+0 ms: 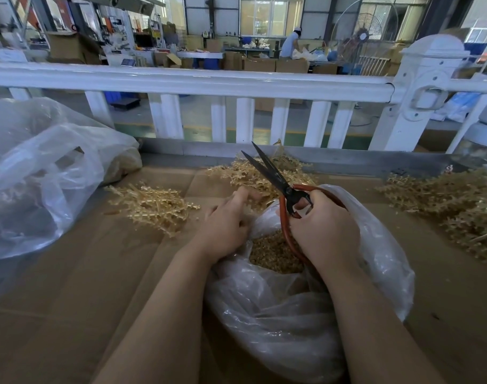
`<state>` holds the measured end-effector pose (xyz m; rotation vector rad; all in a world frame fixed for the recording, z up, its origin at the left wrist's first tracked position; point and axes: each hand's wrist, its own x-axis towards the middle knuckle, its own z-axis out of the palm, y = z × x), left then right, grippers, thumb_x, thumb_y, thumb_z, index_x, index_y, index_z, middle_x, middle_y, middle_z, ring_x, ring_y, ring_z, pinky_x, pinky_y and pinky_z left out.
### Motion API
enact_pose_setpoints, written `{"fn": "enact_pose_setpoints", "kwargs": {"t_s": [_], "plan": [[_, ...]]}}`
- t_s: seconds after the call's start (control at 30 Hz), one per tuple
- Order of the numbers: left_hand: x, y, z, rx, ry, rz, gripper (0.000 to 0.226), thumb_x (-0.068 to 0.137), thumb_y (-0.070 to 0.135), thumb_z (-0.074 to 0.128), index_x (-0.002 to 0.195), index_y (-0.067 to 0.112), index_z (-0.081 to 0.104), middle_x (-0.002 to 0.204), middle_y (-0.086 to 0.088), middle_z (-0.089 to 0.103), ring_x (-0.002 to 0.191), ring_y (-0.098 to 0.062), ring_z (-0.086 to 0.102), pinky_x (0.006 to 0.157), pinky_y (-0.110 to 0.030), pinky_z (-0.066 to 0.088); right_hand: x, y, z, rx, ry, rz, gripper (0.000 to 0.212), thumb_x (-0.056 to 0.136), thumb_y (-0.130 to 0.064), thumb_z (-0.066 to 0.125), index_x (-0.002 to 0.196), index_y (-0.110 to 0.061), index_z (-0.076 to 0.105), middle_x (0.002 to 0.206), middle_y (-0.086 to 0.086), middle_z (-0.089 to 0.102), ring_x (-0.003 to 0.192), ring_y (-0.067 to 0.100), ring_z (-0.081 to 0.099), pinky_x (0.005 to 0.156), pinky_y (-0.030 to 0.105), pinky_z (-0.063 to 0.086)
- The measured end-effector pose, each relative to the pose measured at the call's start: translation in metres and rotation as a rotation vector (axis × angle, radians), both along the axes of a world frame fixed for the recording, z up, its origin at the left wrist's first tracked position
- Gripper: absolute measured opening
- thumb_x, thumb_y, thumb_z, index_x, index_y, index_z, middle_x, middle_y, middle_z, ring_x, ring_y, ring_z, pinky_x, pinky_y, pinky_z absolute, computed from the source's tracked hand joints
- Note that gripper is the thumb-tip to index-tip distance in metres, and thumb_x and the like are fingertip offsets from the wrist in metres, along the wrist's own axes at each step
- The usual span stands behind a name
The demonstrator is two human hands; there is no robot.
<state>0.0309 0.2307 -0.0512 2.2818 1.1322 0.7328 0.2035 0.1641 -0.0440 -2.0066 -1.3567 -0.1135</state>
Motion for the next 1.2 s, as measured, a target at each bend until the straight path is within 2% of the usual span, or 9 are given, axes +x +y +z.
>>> {"fn": "enact_pose_setpoints", "kwargs": {"t_s": [0.07,0.13,0.27,0.43,0.57,0.77,0.9,1.03,1.2], "plan": [[0.0,0.001,0.001,-0.007,0.011,-0.038,0.076,0.082,-0.006,0.05,0.136,0.046,0.039,0.14,0.011,0.054,0.128,-0.016,0.049,0.112,-0.046,0.03,0.0,0.0,0.0,0.027,0.006,0.003,0.035,0.088,-0.058,0.065,0.076,-0.03,0.048,0.065,-0.017,0.052,0.059,-0.001,0.046,0.048,0.02,0.029],[0.002,0.005,-0.002,0.055,0.076,-0.031,0.077,0.082,-0.006,0.048,0.143,0.041,0.044,0.149,0.011,0.047,0.137,-0.017,0.043,0.113,-0.04,0.031,0.0,0.0,0.0,0.035,0.006,-0.002,0.031,0.088,-0.055,0.067,0.079,-0.03,0.052,0.065,-0.018,0.051,0.059,-0.002,0.045,0.048,0.019,0.028],[0.003,0.007,-0.006,0.091,0.032,-0.003,0.075,0.081,-0.008,0.05,0.145,0.03,0.047,0.149,0.004,0.048,0.135,-0.016,0.046,0.109,-0.026,0.034,0.0,0.001,-0.001,0.027,0.024,0.004,0.027,0.088,-0.052,0.068,0.084,-0.031,0.053,0.066,-0.021,0.047,0.06,-0.003,0.043,0.049,0.017,0.027],[0.002,0.005,-0.006,0.084,-0.131,0.014,0.06,0.084,-0.01,0.055,0.122,0.036,0.052,0.132,0.0,0.051,0.116,-0.012,0.054,0.095,-0.029,0.05,0.001,0.001,-0.001,0.033,0.018,0.002,0.028,0.088,-0.055,0.067,0.087,-0.031,0.052,0.068,-0.022,0.045,0.06,-0.004,0.04,0.05,0.016,0.026],[0.003,0.006,-0.005,0.134,-0.022,0.014,0.057,0.083,-0.01,0.053,0.127,0.024,0.064,0.151,-0.002,0.034,0.13,-0.013,0.04,0.099,-0.015,0.032,0.001,0.002,-0.002,0.032,0.018,0.013,0.03,0.088,-0.057,0.065,0.087,-0.029,0.056,0.074,-0.015,0.057,0.063,0.004,0.048,0.052,0.017,0.032],[0.004,0.006,-0.002,0.171,-0.002,0.012,0.049,0.092,-0.002,0.054,0.137,0.016,0.058,0.15,0.008,0.045,0.133,-0.011,0.046,0.11,-0.018,0.031,0.0,0.001,-0.001,0.045,0.01,0.014,0.032,0.088,-0.059,0.064,0.084,-0.029,0.054,0.072,-0.014,0.057,0.061,0.0,0.046,0.05,0.019,0.031],[0.006,0.002,0.007,0.095,-0.268,0.059,0.029,0.096,0.011,0.061,0.123,0.019,0.068,0.135,0.013,0.058,0.124,-0.003,0.053,0.108,-0.02,0.04,0.0,0.001,-0.001,0.04,0.023,0.004,0.029,0.087,-0.056,0.067,0.084,-0.031,0.053,0.074,-0.015,0.057,0.064,0.003,0.049,0.051,0.017,0.03],[0.004,-0.005,0.017,0.066,-0.655,0.112,0.022,0.095,0.005,0.062,0.114,0.011,0.071,0.122,0.01,0.065,0.115,0.002,0.06,0.094,-0.013,0.048,0.001,0.002,-0.003,0.063,0.042,0.004,0.03,0.089,-0.057,0.064,0.081,-0.029,0.054,0.069,-0.02,0.051,0.062,0.0,0.047,0.053,0.016,0.031],[-0.002,-0.006,0.022,-0.054,-1.031,0.187,0.02,0.095,0.007,0.063,0.109,0.018,0.072,0.116,-0.004,0.072,0.114,-0.014,0.066,0.099,-0.028,0.052,0.0,0.001,-0.003,0.087,0.036,0.012,0.033,0.09,-0.058,0.061,0.079,-0.028,0.055,0.068,-0.017,0.055,0.062,-0.001,0.049,0.053,0.017,0.034]]}}
